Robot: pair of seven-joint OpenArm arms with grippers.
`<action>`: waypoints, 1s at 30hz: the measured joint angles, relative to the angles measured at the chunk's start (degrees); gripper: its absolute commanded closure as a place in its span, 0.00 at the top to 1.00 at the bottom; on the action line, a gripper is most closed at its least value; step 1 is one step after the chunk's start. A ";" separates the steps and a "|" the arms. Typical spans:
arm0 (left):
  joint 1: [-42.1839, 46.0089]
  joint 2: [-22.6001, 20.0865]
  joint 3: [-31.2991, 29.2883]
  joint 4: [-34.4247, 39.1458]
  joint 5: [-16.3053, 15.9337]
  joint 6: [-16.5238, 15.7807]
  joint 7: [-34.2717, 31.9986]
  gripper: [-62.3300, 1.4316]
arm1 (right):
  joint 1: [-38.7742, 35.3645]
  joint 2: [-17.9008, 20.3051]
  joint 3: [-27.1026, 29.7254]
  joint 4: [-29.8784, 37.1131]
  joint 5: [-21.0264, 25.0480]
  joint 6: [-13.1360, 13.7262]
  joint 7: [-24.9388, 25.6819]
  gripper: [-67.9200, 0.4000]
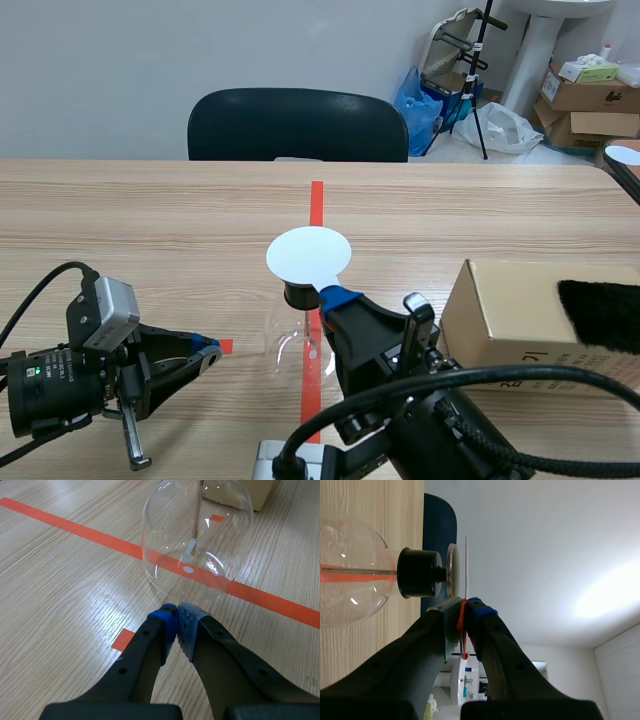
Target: Do the electroscope experiment
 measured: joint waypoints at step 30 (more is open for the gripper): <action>0.00 0.00 0.00 0.00 0.00 0.00 -0.02 0.07 | 0.00 0.00 0.00 0.00 0.00 0.00 -33.40 0.02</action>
